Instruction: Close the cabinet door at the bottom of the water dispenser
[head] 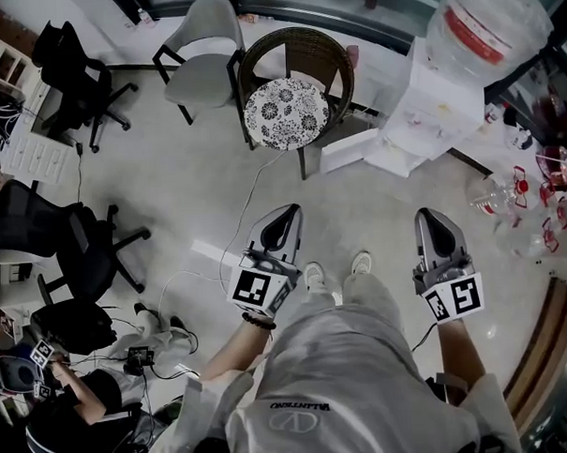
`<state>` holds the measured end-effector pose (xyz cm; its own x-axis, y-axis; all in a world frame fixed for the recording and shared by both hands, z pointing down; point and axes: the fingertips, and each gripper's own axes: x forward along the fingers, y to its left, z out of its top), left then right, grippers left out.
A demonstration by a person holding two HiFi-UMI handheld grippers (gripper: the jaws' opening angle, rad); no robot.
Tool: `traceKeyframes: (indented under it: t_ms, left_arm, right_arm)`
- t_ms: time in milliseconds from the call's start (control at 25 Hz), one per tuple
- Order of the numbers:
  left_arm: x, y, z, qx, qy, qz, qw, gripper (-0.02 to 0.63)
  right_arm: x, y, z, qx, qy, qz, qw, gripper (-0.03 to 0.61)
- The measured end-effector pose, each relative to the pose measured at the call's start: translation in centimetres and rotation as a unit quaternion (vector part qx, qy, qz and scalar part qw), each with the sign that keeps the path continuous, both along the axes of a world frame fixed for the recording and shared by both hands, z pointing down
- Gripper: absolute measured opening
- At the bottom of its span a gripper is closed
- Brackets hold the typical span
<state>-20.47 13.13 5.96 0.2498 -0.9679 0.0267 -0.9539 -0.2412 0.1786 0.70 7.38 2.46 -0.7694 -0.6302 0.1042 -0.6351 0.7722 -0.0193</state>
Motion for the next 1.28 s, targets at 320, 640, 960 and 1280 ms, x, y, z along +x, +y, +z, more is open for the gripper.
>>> traceKeyframes:
  t_ms: [320,640,960,1280]
  left_arm:
    - [2.4,-4.6,0.5,-0.011,-0.025,-0.011,0.9996,0.003]
    - [6.7,-9.8,3.6,-0.002,-0.058,-0.006,0.9983,0.003]
    - [4.3,-15.1,14.2,-0.006,-0.069,-0.029,0.9972,0.003]
    - [0.8,-20.9,36.4,0.03,-0.092,0.004,0.9953,0.003]
  right_arm:
    - [0.9,-4.8,2.4,-0.013,-0.004,-0.034,0.999,0.017]
    - [0.6,-10.0,5.6,0.012,-0.009,-0.099,0.995,0.017]
    - [-1.4,-16.1,16.5,0.02,-0.012,-0.1,0.995,0.017]
    - [-5.9,-20.0,39.9,0.017,-0.015,-0.132,0.991,0.017]
